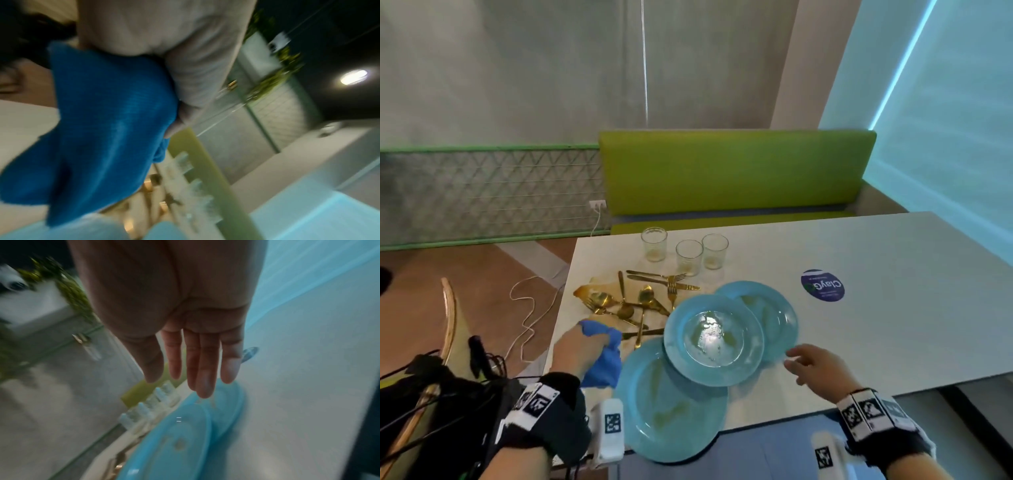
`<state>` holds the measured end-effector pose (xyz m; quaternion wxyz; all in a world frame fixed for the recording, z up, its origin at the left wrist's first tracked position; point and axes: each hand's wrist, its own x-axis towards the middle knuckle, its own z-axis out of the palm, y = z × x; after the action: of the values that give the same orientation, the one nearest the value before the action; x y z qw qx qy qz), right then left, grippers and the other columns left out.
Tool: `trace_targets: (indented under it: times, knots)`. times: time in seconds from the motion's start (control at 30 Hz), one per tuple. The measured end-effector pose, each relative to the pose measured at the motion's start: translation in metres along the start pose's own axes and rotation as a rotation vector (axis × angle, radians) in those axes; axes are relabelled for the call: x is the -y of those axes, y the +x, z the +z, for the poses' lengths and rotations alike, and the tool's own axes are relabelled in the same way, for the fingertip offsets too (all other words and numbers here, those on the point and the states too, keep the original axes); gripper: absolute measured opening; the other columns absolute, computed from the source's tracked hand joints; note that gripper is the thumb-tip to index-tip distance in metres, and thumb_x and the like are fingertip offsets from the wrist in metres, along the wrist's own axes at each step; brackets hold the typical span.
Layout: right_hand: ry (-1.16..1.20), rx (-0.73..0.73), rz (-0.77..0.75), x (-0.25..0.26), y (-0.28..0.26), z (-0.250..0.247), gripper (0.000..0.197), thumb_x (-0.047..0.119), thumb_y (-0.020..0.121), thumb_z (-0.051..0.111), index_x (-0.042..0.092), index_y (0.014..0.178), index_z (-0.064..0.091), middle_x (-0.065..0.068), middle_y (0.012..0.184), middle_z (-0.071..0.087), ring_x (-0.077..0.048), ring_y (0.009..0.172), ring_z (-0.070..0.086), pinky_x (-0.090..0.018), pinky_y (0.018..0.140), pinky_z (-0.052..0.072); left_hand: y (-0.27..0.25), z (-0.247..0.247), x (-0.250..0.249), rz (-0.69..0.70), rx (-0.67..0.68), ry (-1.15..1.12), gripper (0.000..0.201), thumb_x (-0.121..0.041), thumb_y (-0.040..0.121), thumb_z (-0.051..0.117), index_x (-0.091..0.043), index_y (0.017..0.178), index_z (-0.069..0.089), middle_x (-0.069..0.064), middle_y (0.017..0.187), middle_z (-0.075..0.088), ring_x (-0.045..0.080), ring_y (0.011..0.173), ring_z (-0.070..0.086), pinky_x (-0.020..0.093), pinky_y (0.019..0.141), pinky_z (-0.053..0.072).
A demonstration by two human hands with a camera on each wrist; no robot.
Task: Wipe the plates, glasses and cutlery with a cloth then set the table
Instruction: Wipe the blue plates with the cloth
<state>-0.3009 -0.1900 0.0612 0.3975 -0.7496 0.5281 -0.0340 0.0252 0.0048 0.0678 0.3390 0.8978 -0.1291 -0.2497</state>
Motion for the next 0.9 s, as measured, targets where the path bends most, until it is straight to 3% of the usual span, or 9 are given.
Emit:
trace_targets:
  times: [0.1,0.2,0.3,0.4,0.53,0.63,0.7,0.83,0.9]
  knots:
    - [0.132,-0.001,-0.142,0.048,-0.004,0.007,0.028,0.029,0.09,0.057,0.02,0.116,0.056,0.0,0.093,0.066,-0.01,0.06,0.062,-0.014,0.059,0.043,-0.02,0.0,-0.048,0.266,0.037,-0.005,0.051,-0.019,0.084,0.066,-0.003,0.129,0.049,0.019,0.124,0.057,0.034,0.115,0.053,0.035,0.092,0.041]
    - [0.302,-0.051,-0.251,0.092,-0.007,0.012,0.031,0.033,0.093,0.051,0.031,0.123,0.044,0.002,0.091,0.064,-0.01,0.058,0.061,-0.024,0.069,0.047,-0.043,0.015,-0.087,0.551,0.247,-0.084,0.078,-0.014,0.079,0.071,-0.023,0.145,0.03,-0.005,0.121,0.053,0.017,0.111,0.052,0.03,0.093,0.041]
    - [0.469,0.031,-0.255,0.114,-0.007,0.016,0.026,0.031,0.097,0.043,0.032,0.123,0.041,0.001,0.086,0.061,-0.011,0.054,0.059,-0.02,0.056,0.046,-0.06,0.044,-0.109,0.72,0.47,0.023,0.081,-0.011,0.079,0.068,-0.031,0.146,0.027,-0.009,0.12,0.054,0.008,0.107,0.051,0.011,0.085,0.035]
    - [0.672,0.123,-0.122,0.111,-0.007,0.025,0.025,0.032,0.097,0.043,0.015,0.113,0.053,-0.003,0.074,0.058,-0.012,0.048,0.056,-0.022,0.048,0.045,-0.069,0.074,-0.115,0.864,0.636,0.098,0.071,-0.013,0.078,0.069,-0.03,0.141,0.04,-0.007,0.137,0.053,0.001,0.121,0.048,0.001,0.087,0.031]
    - [0.953,0.133,-0.003,0.079,-0.01,0.036,0.014,0.012,0.094,0.05,0.008,0.1,0.061,-0.001,0.067,0.07,-0.01,0.049,0.064,-0.02,0.044,0.048,-0.07,0.103,-0.1,0.803,0.9,0.122,0.096,-0.036,0.064,0.075,-0.024,0.146,0.026,-0.001,0.125,0.061,0.012,0.116,0.056,0.025,0.1,0.043]
    - [1.034,0.129,0.037,0.055,-0.008,0.038,0.021,-0.008,0.089,0.047,-0.001,0.104,0.06,-0.008,0.072,0.073,-0.015,0.06,0.069,-0.023,0.055,0.056,-0.065,0.109,-0.086,0.615,1.101,-0.036,0.099,-0.019,0.077,0.073,-0.015,0.151,0.007,-0.007,0.093,0.066,0.006,0.093,0.061,0.022,0.092,0.046]
    - [1.017,0.058,0.077,0.046,-0.001,0.034,0.029,-0.012,0.083,0.048,-0.007,0.109,0.057,-0.014,0.078,0.069,-0.02,0.066,0.066,-0.025,0.061,0.055,-0.053,0.108,-0.081,0.484,0.989,-0.08,0.078,-0.015,0.085,0.068,-0.012,0.148,0.021,-0.005,0.098,0.068,0.005,0.095,0.061,0.017,0.09,0.045]
    - [1.079,-0.053,0.129,0.03,0.025,0.012,0.027,-0.009,0.083,0.045,-0.001,0.107,0.056,-0.019,0.095,0.061,-0.028,0.082,0.059,-0.033,0.07,0.048,0.0,0.108,-0.072,0.272,0.435,0.211,0.045,-0.026,0.088,0.06,-0.004,0.126,0.05,0.009,0.121,0.061,0.024,0.11,0.058,0.026,0.087,0.046]
    - [1.102,-0.073,0.135,0.023,0.04,0.0,0.03,-0.009,0.086,0.04,0.0,0.111,0.053,-0.021,0.104,0.058,-0.031,0.09,0.057,-0.036,0.075,0.048,0.023,0.114,-0.06,0.17,0.382,0.393,0.038,-0.026,0.086,0.056,-0.002,0.117,0.058,0.011,0.117,0.065,0.026,0.104,0.061,0.025,0.077,0.046]
